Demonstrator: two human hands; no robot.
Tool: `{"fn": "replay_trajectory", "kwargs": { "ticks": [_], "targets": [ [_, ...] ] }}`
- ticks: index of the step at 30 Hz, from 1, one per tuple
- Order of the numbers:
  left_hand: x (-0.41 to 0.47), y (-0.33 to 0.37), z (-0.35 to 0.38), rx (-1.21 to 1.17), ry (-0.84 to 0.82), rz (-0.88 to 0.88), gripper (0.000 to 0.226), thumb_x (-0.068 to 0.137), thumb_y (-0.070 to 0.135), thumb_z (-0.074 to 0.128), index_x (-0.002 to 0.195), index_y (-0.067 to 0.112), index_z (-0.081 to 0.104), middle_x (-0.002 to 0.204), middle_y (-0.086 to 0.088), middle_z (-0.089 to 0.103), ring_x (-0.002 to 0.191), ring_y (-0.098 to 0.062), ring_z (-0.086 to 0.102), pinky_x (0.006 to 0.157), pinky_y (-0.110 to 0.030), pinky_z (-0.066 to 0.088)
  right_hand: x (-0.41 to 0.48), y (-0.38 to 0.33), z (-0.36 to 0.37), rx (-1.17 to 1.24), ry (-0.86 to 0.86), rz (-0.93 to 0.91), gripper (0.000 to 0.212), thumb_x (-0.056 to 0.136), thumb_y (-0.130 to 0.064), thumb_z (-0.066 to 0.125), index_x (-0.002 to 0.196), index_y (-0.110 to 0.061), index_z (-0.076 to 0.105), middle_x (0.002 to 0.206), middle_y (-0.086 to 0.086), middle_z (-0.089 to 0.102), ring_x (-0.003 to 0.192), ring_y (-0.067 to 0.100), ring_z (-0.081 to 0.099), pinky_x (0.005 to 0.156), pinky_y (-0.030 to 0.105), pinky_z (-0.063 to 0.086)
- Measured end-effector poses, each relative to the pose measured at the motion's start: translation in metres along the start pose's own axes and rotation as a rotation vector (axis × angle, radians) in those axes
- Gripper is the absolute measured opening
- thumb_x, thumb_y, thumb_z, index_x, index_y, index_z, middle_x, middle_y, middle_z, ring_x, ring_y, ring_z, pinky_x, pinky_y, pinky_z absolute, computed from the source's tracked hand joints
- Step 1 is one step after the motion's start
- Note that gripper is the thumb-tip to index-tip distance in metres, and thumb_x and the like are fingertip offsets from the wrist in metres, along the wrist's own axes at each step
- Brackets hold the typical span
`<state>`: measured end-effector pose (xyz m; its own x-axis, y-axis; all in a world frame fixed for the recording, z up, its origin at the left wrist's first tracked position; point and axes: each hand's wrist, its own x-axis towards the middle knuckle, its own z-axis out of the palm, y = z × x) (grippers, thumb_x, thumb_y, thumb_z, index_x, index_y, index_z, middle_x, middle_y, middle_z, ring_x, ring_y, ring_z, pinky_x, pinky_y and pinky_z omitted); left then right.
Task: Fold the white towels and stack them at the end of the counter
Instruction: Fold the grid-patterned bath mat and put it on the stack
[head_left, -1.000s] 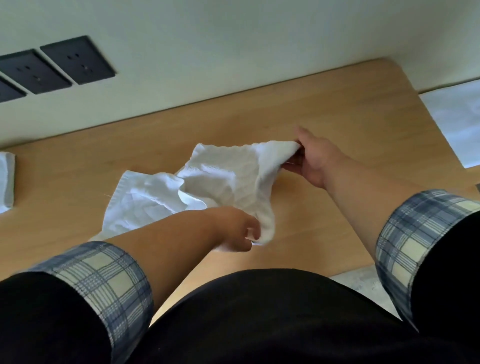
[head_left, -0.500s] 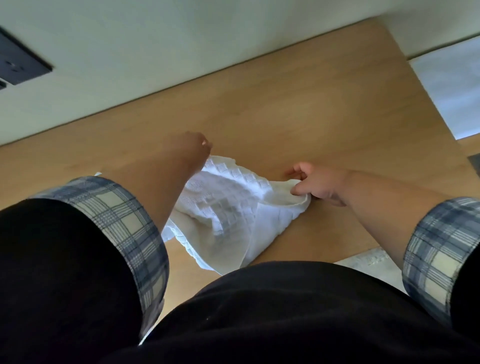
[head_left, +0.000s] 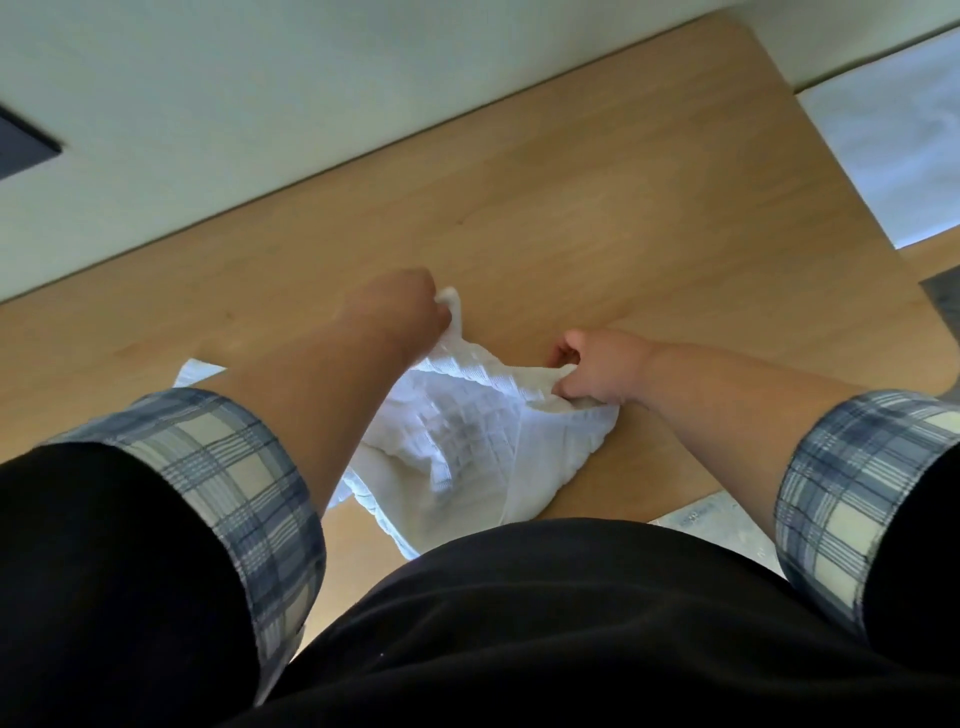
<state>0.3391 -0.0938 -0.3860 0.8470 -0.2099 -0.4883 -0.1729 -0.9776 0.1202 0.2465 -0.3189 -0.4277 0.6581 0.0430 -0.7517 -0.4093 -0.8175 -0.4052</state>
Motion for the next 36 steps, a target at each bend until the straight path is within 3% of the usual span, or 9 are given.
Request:
{"fn": "replay_trajectory", "kwargs": {
  "ticks": [7, 11, 14, 16, 22, 26, 32, 34, 36],
  "targets": [
    [-0.010, 0.002, -0.030, -0.304, 0.479, -0.097, 0.019, 0.097, 0.045, 0.037, 0.100, 0.027, 0.043, 0.074, 0.008, 0.048, 0.063, -0.020, 0.045, 0.059, -0.033, 0.031, -0.008, 0.005, -0.008, -0.132, -0.035, 0.027, 0.065, 0.082, -0.052, 0.072, 0.138, -0.025, 0.052, 0.133, -0.002, 0.057, 0.108, 0.017, 0.054, 0.083, 0.027, 0.038],
    [0.003, 0.005, -0.039, -0.611, 0.593, -0.226, 0.023, 0.098, 0.046, 0.038, 0.105, 0.025, 0.044, 0.083, 0.007, 0.060, 0.076, -0.025, 0.056, 0.064, -0.034, 0.040, -0.017, 0.015, -0.015, -0.226, -0.085, 0.043, 0.046, 0.088, -0.046, 0.066, 0.125, -0.021, 0.057, 0.111, 0.000, 0.060, 0.100, 0.020, 0.055, 0.073, 0.027, 0.040],
    [0.017, 0.000, -0.039, -0.839, 0.504, -0.256, 0.029, 0.093, 0.033, 0.045, 0.122, 0.026, 0.045, 0.104, 0.000, 0.070, 0.092, -0.024, 0.065, 0.071, -0.031, 0.048, -0.022, 0.023, -0.023, -0.161, 0.000, 0.051, 0.025, 0.089, -0.029, 0.062, 0.109, -0.013, 0.060, 0.102, 0.004, 0.063, 0.095, 0.024, 0.058, 0.074, 0.029, 0.043],
    [0.021, -0.002, -0.031, -0.715, 0.388, -0.194, 0.048, 0.094, 0.022, 0.047, 0.142, 0.022, 0.039, 0.128, -0.009, 0.060, 0.107, -0.026, 0.058, 0.080, -0.029, 0.041, -0.025, 0.026, -0.029, -0.058, 0.067, 0.059, 0.017, 0.089, -0.024, 0.060, 0.103, -0.015, 0.058, 0.105, 0.008, 0.064, 0.093, 0.024, 0.057, 0.075, 0.030, 0.041],
    [-0.005, -0.001, 0.021, -0.473, 0.218, 0.025, 0.045, 0.096, 0.026, 0.056, 0.140, 0.026, 0.046, 0.130, -0.002, 0.060, 0.118, -0.023, 0.057, 0.097, -0.030, 0.040, -0.018, 0.029, -0.036, 0.248, 0.008, 0.117, 0.037, 0.091, -0.036, 0.063, 0.126, -0.024, 0.060, 0.119, 0.001, 0.066, 0.105, 0.021, 0.063, 0.097, 0.037, 0.049],
    [-0.023, 0.005, 0.049, -0.025, 0.013, 0.113, 0.051, 0.091, 0.039, 0.058, 0.141, 0.033, 0.047, 0.148, -0.003, 0.044, 0.135, -0.028, 0.039, 0.110, -0.045, 0.031, -0.008, 0.036, -0.039, 0.121, 0.220, 0.137, 0.030, 0.094, -0.045, 0.056, 0.108, -0.018, 0.060, 0.105, 0.003, 0.064, 0.098, 0.025, 0.061, 0.078, 0.032, 0.044],
    [-0.039, 0.045, 0.049, 0.001, 0.070, 0.380, 0.030, 0.094, 0.045, 0.055, 0.120, 0.034, 0.063, 0.120, 0.006, 0.057, 0.112, -0.022, 0.055, 0.082, -0.035, 0.043, -0.006, 0.038, -0.043, 0.442, 0.589, 0.102, 0.020, 0.091, -0.029, 0.061, 0.110, -0.023, 0.055, 0.100, -0.006, 0.059, 0.087, 0.014, 0.054, 0.069, 0.024, 0.040],
    [-0.044, 0.067, 0.059, 0.012, -0.086, 0.351, 0.039, 0.093, 0.056, 0.052, 0.125, 0.036, 0.059, 0.121, 0.010, 0.059, 0.110, -0.018, 0.057, 0.080, -0.033, 0.045, -0.012, 0.038, -0.041, 0.307, 0.758, -0.032, 0.019, 0.086, -0.022, 0.064, 0.102, -0.021, 0.052, 0.102, -0.003, 0.057, 0.088, 0.016, 0.053, 0.074, 0.025, 0.042],
    [-0.047, 0.087, 0.074, -0.023, -0.141, 0.290, 0.054, 0.087, 0.061, 0.057, 0.131, 0.030, 0.052, 0.117, 0.008, 0.060, 0.105, -0.017, 0.059, 0.082, -0.033, 0.048, -0.017, 0.041, -0.038, 0.112, 0.660, -0.233, 0.022, 0.085, -0.029, 0.069, 0.099, -0.024, 0.053, 0.093, -0.008, 0.055, 0.081, 0.012, 0.053, 0.073, 0.025, 0.041]
  ]
}}
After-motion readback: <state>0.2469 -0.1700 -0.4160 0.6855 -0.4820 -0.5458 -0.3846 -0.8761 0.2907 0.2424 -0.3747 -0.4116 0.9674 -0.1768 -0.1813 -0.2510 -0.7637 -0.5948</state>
